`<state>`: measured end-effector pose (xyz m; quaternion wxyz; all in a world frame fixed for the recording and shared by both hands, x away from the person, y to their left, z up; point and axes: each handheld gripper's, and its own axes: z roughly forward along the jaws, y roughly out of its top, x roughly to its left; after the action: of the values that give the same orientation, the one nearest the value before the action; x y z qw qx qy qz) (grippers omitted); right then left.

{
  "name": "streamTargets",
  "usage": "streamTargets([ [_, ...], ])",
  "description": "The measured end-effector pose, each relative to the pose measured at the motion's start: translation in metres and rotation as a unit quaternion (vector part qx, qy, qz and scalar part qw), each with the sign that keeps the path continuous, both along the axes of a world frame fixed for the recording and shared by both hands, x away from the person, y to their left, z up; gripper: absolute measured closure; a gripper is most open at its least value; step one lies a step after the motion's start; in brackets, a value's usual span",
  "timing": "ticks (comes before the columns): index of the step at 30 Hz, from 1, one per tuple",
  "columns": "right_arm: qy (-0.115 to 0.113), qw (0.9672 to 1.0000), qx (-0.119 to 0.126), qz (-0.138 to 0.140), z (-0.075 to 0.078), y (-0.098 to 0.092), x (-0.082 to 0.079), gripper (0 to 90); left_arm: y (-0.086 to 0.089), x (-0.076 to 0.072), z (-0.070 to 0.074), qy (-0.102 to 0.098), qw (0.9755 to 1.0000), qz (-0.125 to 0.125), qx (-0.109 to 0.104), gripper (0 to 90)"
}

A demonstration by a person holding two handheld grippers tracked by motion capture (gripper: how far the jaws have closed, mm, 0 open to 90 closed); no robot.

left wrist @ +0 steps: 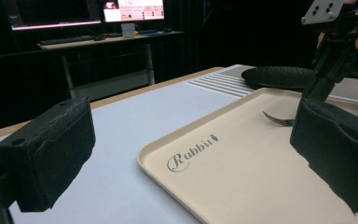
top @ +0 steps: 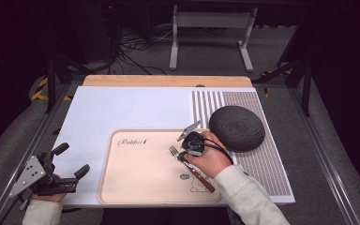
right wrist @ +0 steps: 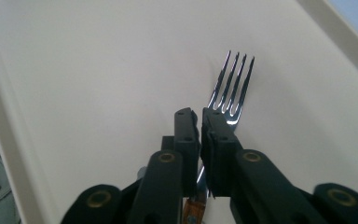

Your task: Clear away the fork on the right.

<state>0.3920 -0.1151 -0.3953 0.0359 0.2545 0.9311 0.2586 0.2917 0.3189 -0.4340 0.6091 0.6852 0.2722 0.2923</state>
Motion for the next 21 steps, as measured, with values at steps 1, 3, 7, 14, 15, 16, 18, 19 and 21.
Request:
streamTargets([
  [1,-0.002,1.0000,-0.001,0.005,0.000,0.001,0.001,88.5,0.000,0.000,0.000,0.000,1.0000,0.000,-0.001,0.4],
  [3,-0.005,0.9999,0.000,0.013,-0.002,0.003,0.004,90.0,0.000,0.000,0.000,0.000,1.0000,0.000,0.000,0.5],
  [7,-0.004,0.9998,0.003,0.019,-0.008,0.007,0.011,90.0,0.000,0.000,0.000,0.000,1.0000,0.000,0.001,0.6],
  [14,0.001,0.9996,-0.002,0.027,-0.021,0.014,0.017,90.0,0.000,0.001,0.000,0.000,1.0000,-0.001,-0.001,0.6],
  [15,0.001,0.9996,-0.003,0.027,-0.023,0.014,0.018,90.0,0.000,0.001,0.000,0.000,1.0000,-0.001,-0.001,0.6],
  [16,0.002,0.9996,-0.004,0.029,-0.024,0.015,0.018,90.0,0.000,0.001,0.000,0.000,1.0000,-0.001,0.000,0.6],
  [18,0.002,0.9996,-0.005,0.029,-0.027,0.016,0.019,90.0,0.000,0.001,0.000,-0.001,1.0000,-0.002,0.000,0.6],
  [19,0.003,0.9995,-0.005,0.031,-0.028,0.016,0.019,90.0,0.000,0.001,0.000,0.000,1.0000,-0.002,0.000,0.6],
  [21,0.004,0.9995,-0.006,0.032,-0.029,0.017,0.020,90.0,0.000,0.001,-0.001,-0.001,1.0000,-0.001,-0.002,0.6],
])
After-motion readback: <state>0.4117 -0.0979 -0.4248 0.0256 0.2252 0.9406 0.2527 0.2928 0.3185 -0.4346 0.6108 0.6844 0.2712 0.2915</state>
